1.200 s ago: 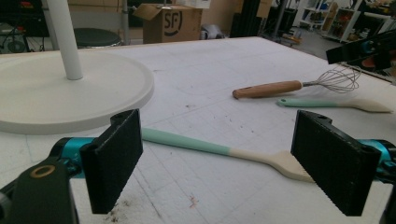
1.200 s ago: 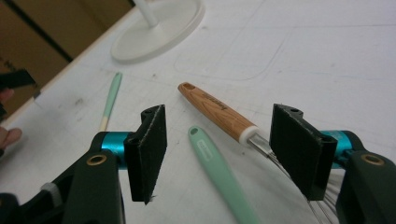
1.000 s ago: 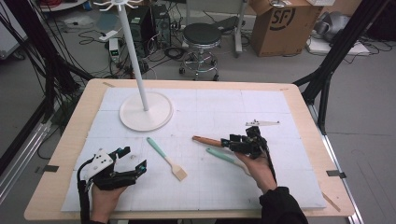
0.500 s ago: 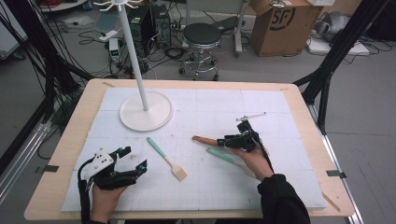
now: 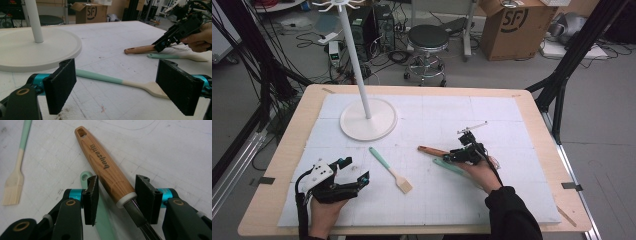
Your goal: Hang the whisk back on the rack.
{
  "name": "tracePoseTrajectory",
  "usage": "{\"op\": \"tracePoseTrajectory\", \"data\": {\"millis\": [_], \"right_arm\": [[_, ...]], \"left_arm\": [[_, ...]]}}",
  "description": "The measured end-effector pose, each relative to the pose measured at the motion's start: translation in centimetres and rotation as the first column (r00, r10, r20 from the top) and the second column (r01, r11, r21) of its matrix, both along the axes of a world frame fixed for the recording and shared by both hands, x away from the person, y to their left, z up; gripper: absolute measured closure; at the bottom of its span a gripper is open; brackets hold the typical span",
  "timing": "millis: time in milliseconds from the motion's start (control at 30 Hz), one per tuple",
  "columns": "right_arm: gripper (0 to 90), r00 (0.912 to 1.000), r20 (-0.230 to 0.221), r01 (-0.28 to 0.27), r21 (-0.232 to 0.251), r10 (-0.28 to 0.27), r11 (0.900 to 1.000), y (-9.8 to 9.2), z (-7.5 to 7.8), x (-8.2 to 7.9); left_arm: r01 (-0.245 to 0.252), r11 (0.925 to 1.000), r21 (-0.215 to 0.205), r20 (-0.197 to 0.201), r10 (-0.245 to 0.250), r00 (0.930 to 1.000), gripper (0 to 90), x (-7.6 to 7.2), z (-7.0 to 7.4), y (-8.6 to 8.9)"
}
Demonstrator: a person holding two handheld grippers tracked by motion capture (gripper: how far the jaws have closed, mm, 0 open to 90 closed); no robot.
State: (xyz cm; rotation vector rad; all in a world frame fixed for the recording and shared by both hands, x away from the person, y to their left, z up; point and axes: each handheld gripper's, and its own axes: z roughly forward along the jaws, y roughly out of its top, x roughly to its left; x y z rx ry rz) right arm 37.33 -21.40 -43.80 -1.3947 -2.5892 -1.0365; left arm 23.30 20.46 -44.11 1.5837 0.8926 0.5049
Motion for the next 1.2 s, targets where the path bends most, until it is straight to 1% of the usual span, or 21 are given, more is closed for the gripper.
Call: {"op": "tracePoseTrajectory", "data": {"millis": [100, 167, 267, 300, 367, 433, 533, 600, 667, 733, 867, 933, 1000, 1067, 1133, 1200], "right_arm": [[56.0, 0.9998, -0.005, -0.022, -0.031, 0.022, 0.999, 0.5, 0.2, 0.0], [57.1, 0.9994, 0.005, -0.033, -0.048, 0.033, 0.998, 0.7, 0.2, 0.0], [57.4, 0.9992, 0.010, -0.038, -0.050, 0.038, 0.998, 0.7, 0.2, 0.0], [57.6, 0.9994, -0.003, -0.034, -0.052, 0.034, 0.998, 0.8, 0.3, -0.1], [58.2, 0.9988, 0.010, -0.048, -0.058, 0.049, 0.997, 0.8, 0.2, -0.1], [59.3, 0.9981, 0.013, -0.060, -0.058, 0.060, 0.997, 0.7, 0.2, 0.0], [60.8, 0.9972, 0.001, -0.074, -0.060, 0.075, 0.995, 0.6, 0.3, 0.2], [61.8, 0.9967, 0.011, -0.079, -0.092, 0.080, 0.993, 0.7, 0.5, 0.4], [62.0, 0.9959, 0.005, -0.089, -0.121, 0.090, 0.989, 0.9, 0.7, 0.6], [61.8, 0.9963, -0.020, -0.086, -0.130, 0.084, 0.988, 1.1, 0.8, 0.7], [61.8, 0.9950, -0.028, -0.100, -0.176, 0.096, 0.979, 1.7, 1.0, 0.8], [62.1, 0.9935, -0.030, -0.114, -0.201, 0.110, 0.973, 1.9, 1.0, 0.9], [62.8, 0.9913, -0.031, -0.132, -0.230, 0.128, 0.964, 2.2, 1.2, 0.9], [63.7, 0.9893, -0.038, -0.146, -0.263, 0.141, 0.954, 2.6, 1.3, 1.0], [64.9, 0.9862, -0.039, -0.165, -0.303, 0.161, 0.939, 3.1, 1.4, 1.1], [66.8, 0.9821, -0.043, -0.187, -0.328, 0.184, 0.926, 3.3, 1.5, 1.2]], "left_arm": [[0.001, 1.0000, -0.001, 0.002, -0.001, 1.0000, 17.2, 0.0, 0.0, 0.0], [-0.003, 1.0000, -0.001, 0.003, 0.003, 1.0000, 17.2, 0.0, 0.0, 0.0], [-0.002, 1.0000, 0.000, 0.002, 0.002, 1.0000, 17.2, 0.0, 0.0, 0.1], [-0.002, 1.0000, 0.000, 0.002, 0.002, 1.0000, 17.1, 0.0, 0.0, 0.1], [-0.002, 1.0000, 0.000, 0.003, 0.002, 1.0000, 17.2, 0.0, 0.0, 0.0], [0.001, 1.0000, 0.001, 0.001, -0.001, 1.0000, 17.1, 0.0, 0.0, 0.0], [0.003, 1.0000, 0.001, 0.002, -0.003, 1.0000, 17.2, 0.0, 0.0, 0.0], [0.000, 1.0000, 0.000, 0.000, 0.000, 1.0000, 17.1, 0.0, 0.0, 0.0], [-0.001, 1.0000, 0.000, 0.000, 0.001, 1.0000, 17.2, 0.0, 0.0, 0.0], [-0.001, 1.0000, -0.001, -0.001, 0.001, 1.0000, 17.2, 0.0, 0.0, 0.0], [0.000, 1.0000, 0.003, -0.001, 0.000, 1.0000, 17.2, 0.0, 0.0, -0.1], [0.000, 1.0000, 0.001, 0.000, 0.000, 1.0000, 17.2, 0.0, 0.0, -0.1], [0.000, 1.0000, 0.003, -0.001, 0.000, 1.0000, 17.2, 0.0, 0.0, 0.0], [-0.001, 1.0000, 0.004, 0.000, 0.001, 1.0000, 17.1, 0.0, 0.0, -0.1], [0.000, 1.0000, 0.006, 0.000, 0.000, 1.0000, 17.2, 0.0, 0.0, -0.1], [-0.002, 1.0000, 0.004, 0.001, 0.002, 1.0000, 17.2, -0.1, 0.0, 0.0]]}}
